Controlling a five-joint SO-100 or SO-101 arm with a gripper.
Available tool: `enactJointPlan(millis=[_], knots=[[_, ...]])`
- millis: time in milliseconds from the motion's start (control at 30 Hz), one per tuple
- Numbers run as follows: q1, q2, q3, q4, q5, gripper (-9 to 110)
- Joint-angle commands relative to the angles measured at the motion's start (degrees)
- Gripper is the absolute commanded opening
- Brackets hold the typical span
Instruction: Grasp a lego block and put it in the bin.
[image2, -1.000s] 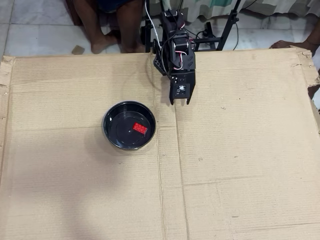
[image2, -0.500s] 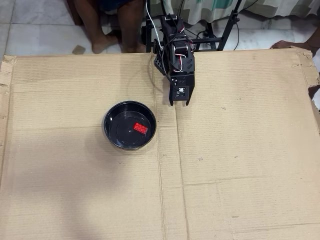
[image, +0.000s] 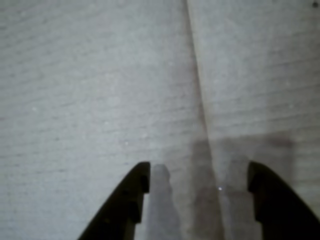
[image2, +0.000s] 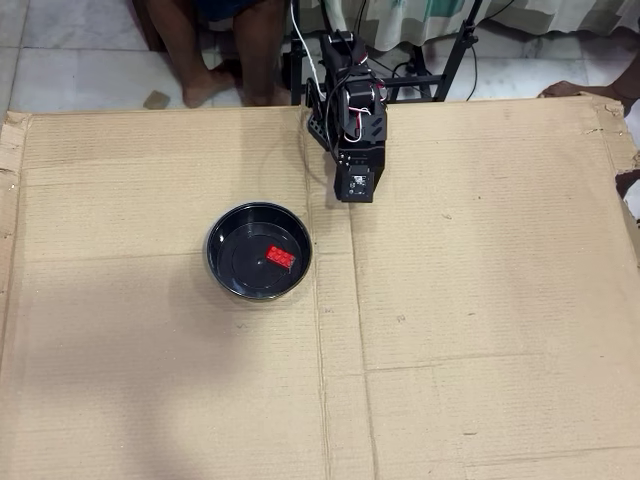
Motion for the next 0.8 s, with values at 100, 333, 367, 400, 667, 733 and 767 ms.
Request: enactJointPlan(millis=[100, 333, 367, 400, 667, 733, 767], knots=[[0.4, -0.1, 0.8, 3.3, -0.2, 22], [0.3, -0.1, 0.8, 3.3, -0.2, 22], [0.3, -0.1, 0.8, 3.3, -0.2, 22], [0.3, -0.1, 0.8, 3.3, -0.2, 21], [0.4, -0.1, 0.8, 3.3, -0.2, 2], [0.4, -0.1, 0.8, 3.3, -0.2, 0], [0.4, -0.1, 0.8, 3.3, -0.2, 0]])
